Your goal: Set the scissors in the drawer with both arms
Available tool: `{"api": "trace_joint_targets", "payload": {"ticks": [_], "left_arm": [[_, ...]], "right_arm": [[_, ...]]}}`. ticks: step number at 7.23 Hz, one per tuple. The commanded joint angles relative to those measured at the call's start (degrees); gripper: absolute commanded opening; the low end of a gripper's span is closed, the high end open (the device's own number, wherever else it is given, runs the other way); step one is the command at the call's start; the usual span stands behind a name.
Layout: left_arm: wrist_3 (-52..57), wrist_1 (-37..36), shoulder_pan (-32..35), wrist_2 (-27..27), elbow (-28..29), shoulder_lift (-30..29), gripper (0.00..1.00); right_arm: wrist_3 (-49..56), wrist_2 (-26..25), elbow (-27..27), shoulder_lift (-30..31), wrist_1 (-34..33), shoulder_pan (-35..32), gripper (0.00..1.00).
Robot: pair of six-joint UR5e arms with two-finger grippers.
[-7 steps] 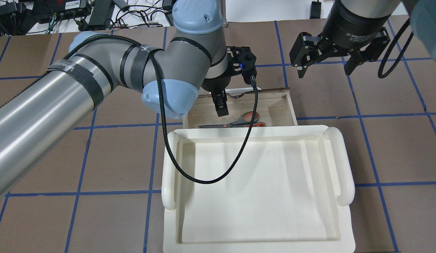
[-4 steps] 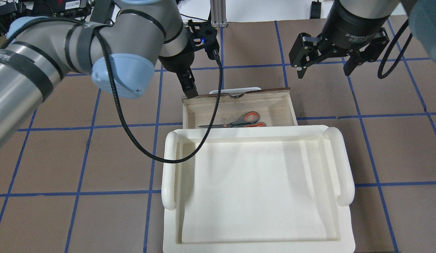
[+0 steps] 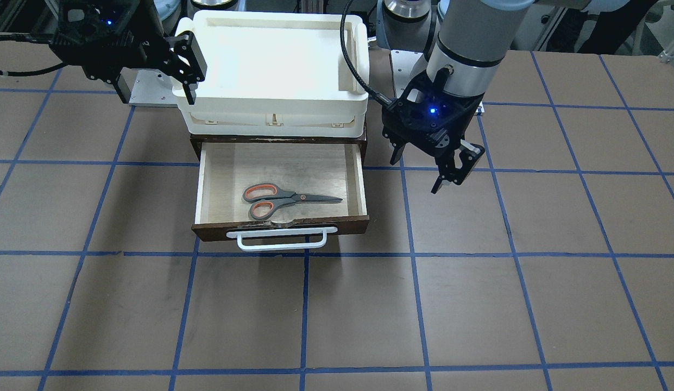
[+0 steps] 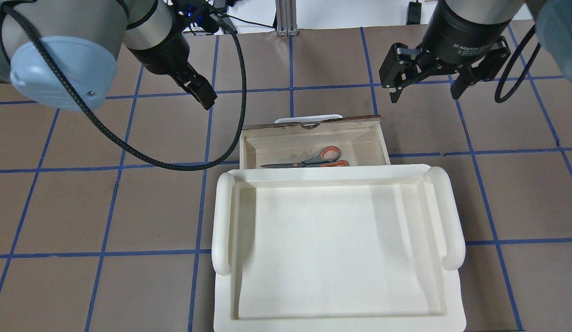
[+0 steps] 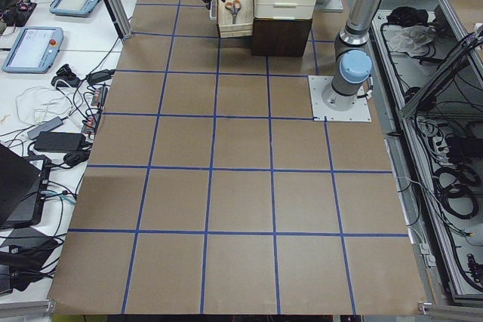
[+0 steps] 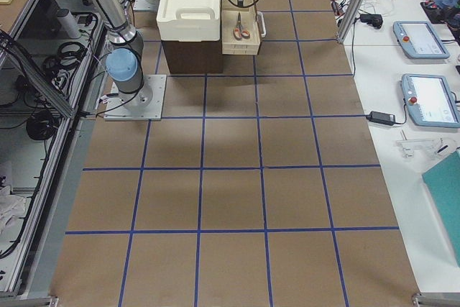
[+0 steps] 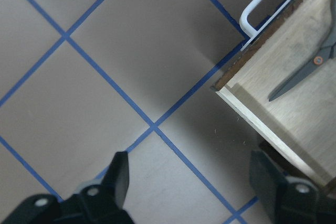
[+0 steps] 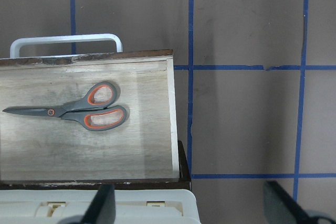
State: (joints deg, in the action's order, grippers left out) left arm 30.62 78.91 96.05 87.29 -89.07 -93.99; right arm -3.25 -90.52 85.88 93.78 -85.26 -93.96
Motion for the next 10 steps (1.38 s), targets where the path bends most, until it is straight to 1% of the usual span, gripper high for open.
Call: {"api": "trace_joint_targets", "payload": {"ticks": [1, 2, 3, 4, 5, 10], "left_arm": [[-15.20, 2.55, -0.60, 1.03, 0.04, 1.78, 0.96], [-20.11, 5.09, -1.56, 2.78, -0.05, 2.66, 1.00], [-23.64, 6.16, -2.87, 2.01, 0.04, 3.28, 1.00], [-27.77, 6.26, -2.54, 2.35, -0.05, 3.63, 1.00], [-29.64, 7.39, -2.53, 2.36, -0.13, 4.16, 1.00], [-28.96, 8.98, -3.15, 3.14, -1.45, 4.86, 1.00]], "right_arm": [[0.00, -0.01, 0.08, 0.09, 0.01, 0.00, 1.00], [0.00, -0.01, -0.01, 0.09, 0.01, 0.00, 1.00], [0.00, -0.01, 0.08, 0.09, 0.01, 0.00, 1.00], [0.00, -0.01, 0.08, 0.00, 0.01, 0.00, 1.00], [0.00, -0.01, 0.08, 0.00, 0.01, 0.00, 1.00], [0.09, -0.01, 0.08, 0.09, 0.10, -0.09, 1.00]]}}
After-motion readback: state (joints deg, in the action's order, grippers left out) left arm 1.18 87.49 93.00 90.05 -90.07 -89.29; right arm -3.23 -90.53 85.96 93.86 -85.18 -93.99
